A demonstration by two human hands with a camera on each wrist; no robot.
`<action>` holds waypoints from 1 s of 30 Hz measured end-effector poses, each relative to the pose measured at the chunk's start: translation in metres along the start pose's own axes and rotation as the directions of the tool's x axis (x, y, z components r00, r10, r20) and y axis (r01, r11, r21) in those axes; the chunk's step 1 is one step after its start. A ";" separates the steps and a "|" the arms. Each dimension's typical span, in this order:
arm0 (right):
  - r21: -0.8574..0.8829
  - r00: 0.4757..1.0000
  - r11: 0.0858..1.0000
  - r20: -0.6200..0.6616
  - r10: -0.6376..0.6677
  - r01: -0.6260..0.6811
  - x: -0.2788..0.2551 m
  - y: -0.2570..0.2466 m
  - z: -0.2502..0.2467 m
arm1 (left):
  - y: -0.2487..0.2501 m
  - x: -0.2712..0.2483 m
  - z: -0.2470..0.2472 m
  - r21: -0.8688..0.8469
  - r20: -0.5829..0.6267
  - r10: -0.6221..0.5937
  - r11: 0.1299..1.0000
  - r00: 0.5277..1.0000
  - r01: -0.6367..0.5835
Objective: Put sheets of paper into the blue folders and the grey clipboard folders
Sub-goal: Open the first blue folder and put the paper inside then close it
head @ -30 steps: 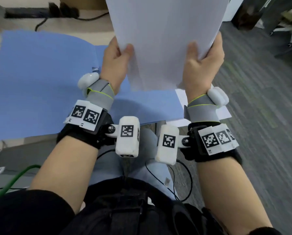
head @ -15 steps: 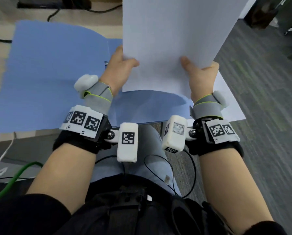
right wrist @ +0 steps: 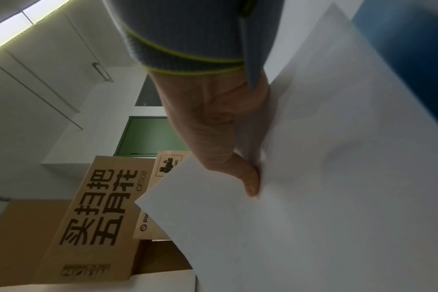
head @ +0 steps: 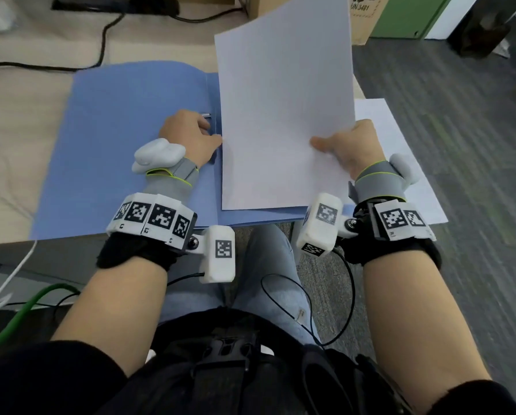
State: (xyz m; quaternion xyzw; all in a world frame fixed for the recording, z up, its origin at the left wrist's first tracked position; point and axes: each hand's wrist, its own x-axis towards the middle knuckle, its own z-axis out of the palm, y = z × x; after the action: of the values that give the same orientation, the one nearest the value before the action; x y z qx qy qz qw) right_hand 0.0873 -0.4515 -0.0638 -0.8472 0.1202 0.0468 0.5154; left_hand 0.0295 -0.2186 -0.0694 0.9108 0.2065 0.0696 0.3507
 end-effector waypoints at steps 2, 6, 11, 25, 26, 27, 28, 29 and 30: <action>-0.051 1.000 0.998 0.010 0.027 -0.027 0.002 0.003 0.003 | -0.002 0.000 0.000 -0.002 0.010 0.001 1.000 1.000 -0.001; -0.039 0.997 0.998 0.046 0.054 -0.052 0.002 0.007 0.008 | -0.009 -0.001 -0.002 -0.040 0.003 0.003 0.999 1.000 -0.002; -0.034 0.996 0.998 0.064 0.058 -0.056 0.002 0.010 0.015 | -0.014 -0.002 0.000 -0.047 0.000 0.012 0.999 1.000 -0.012; -0.018 0.993 0.998 0.101 0.066 -0.065 0.005 0.019 0.015 | -0.021 -0.003 0.001 -0.155 0.032 0.029 0.988 0.999 -0.024; -0.013 0.992 0.998 0.106 0.068 -0.067 0.005 0.019 0.015 | -0.021 -0.003 0.001 -0.154 0.032 0.031 0.988 0.999 -0.026; -0.010 0.992 0.998 0.109 0.070 -0.069 0.006 0.020 0.015 | -0.021 -0.003 0.001 -0.154 0.033 0.035 0.988 0.999 -0.029; -0.013 0.991 0.998 0.112 0.068 -0.067 0.006 0.021 0.015 | -0.021 -0.003 0.001 -0.155 0.032 0.040 0.987 0.999 -0.034; -0.017 0.991 0.998 0.115 0.068 -0.066 0.005 0.022 0.015 | -0.021 -0.004 0.002 -0.155 0.031 0.044 0.987 0.999 -0.039; -0.021 0.991 0.998 0.117 0.069 -0.066 0.006 0.023 0.016 | -0.021 -0.004 0.003 -0.155 0.031 0.049 0.987 0.998 -0.044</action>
State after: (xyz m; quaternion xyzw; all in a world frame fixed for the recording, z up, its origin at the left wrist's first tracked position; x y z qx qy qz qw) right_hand 0.0877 -0.4483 -0.0916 -0.8429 0.1177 0.1152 0.5123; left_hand 0.0198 -0.2079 -0.0853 0.8866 0.1730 0.0777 0.4219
